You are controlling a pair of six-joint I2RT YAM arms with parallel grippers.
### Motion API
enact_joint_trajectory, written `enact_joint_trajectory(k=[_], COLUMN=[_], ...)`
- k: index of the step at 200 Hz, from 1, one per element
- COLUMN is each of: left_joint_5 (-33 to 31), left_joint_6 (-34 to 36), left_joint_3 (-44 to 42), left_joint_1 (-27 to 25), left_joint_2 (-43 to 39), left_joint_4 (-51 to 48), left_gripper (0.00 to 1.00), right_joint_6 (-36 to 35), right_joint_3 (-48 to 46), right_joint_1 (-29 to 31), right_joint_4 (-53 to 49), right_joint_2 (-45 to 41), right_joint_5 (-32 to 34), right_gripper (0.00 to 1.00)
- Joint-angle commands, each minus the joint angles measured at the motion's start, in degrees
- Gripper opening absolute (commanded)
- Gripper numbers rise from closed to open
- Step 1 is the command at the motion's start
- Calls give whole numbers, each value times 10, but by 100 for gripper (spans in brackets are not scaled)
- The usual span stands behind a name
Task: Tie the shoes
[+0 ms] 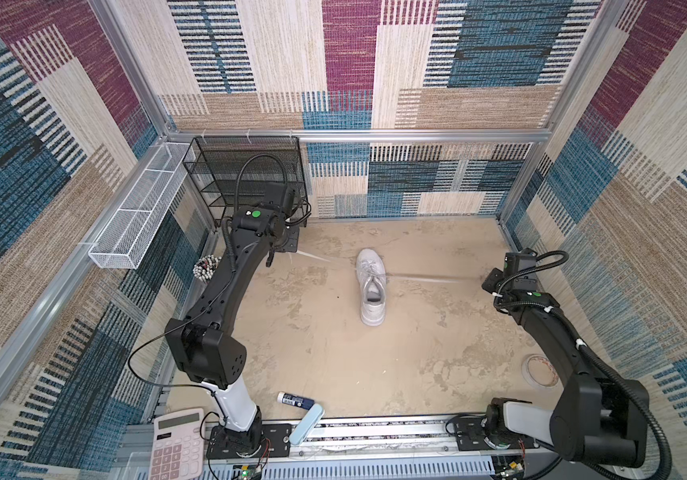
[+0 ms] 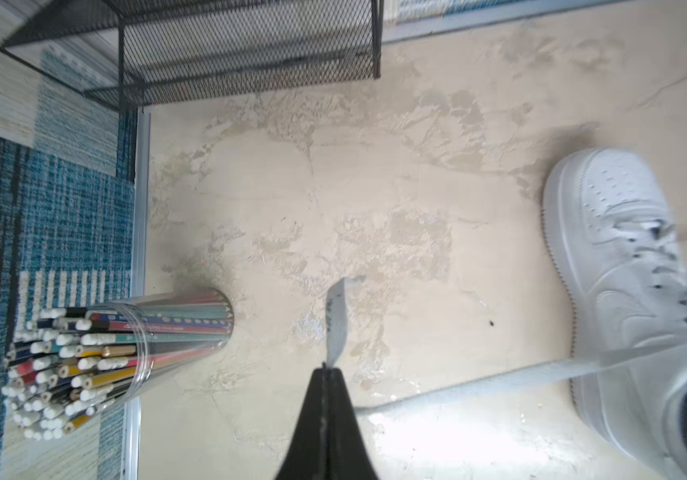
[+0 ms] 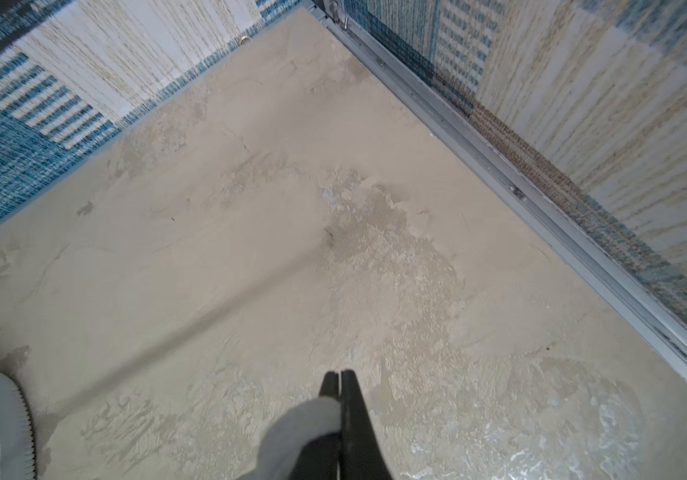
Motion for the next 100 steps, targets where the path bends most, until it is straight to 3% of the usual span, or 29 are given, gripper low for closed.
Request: enact_joint_trajectory(k=[1, 100], left_joint_5=[-21, -6], left_joint_6=[-23, -48], left_joint_3=[-17, -59], left_joint_1=[14, 55], left_joint_2=[13, 59], left_joint_4=[-4, 0], left_gripper=[0, 0], right_joint_6=[-5, -8], right_joint_3=[-5, -21], right_joint_1=[-6, -46], right_joint_4=[42, 77], right_joint_2=[20, 88], right_joint_5=[-4, -39], right_gripper=[0, 0])
